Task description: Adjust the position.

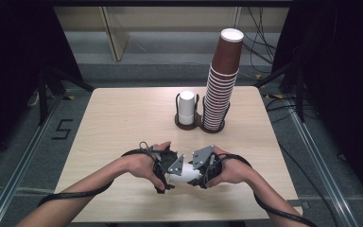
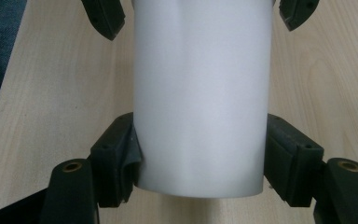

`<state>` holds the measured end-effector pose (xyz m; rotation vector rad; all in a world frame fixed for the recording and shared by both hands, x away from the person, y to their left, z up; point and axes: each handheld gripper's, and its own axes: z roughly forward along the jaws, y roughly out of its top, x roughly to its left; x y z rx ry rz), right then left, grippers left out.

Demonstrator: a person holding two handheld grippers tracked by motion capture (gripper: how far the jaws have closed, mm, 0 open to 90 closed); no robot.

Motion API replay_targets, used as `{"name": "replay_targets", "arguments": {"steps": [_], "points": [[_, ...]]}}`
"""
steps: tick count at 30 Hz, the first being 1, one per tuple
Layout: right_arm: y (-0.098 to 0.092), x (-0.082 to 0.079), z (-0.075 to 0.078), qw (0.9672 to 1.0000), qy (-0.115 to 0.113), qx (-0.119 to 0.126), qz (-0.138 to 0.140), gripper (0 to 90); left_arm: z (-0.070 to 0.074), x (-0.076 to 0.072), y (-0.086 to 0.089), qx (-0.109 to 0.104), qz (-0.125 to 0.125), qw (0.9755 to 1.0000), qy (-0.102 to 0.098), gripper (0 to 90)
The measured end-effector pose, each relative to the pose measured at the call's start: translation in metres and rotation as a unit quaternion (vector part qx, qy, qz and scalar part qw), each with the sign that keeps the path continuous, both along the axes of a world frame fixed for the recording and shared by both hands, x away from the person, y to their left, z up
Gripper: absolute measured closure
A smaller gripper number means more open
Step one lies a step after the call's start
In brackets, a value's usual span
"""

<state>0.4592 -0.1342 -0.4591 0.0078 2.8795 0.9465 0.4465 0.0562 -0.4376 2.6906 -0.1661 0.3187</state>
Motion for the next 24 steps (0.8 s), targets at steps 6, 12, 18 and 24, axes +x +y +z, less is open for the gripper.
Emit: {"name": "replay_targets", "arguments": {"steps": [6, 12, 18, 24], "points": [[-0.004, 0.0, -0.001, 1.0, -0.004, 0.004, -0.005, 34.2, 0.001, 0.0, 0.003, -0.012, 0.006, 0.9999, 0.001, 3.8], [-0.007, 0.002, -0.001, 0.9998, -0.014, 0.013, 0.002, 34.2, 0.002, 0.001, 0.006, -0.021, 0.011, 0.9997, -0.001, 3.4], [-0.013, 0.001, -0.002, 0.9995, -0.019, 0.024, -0.003, 34.2, 0.004, 0.001, 0.01, -0.031, 0.015, 0.9994, 0.002, 3.0], [-0.018, -0.001, -0.003, 0.999, -0.023, 0.036, -0.014, 34.2, 0.004, 0.001, 0.012, -0.046, 0.019, 0.9987, 0.003, 2.5]]}}
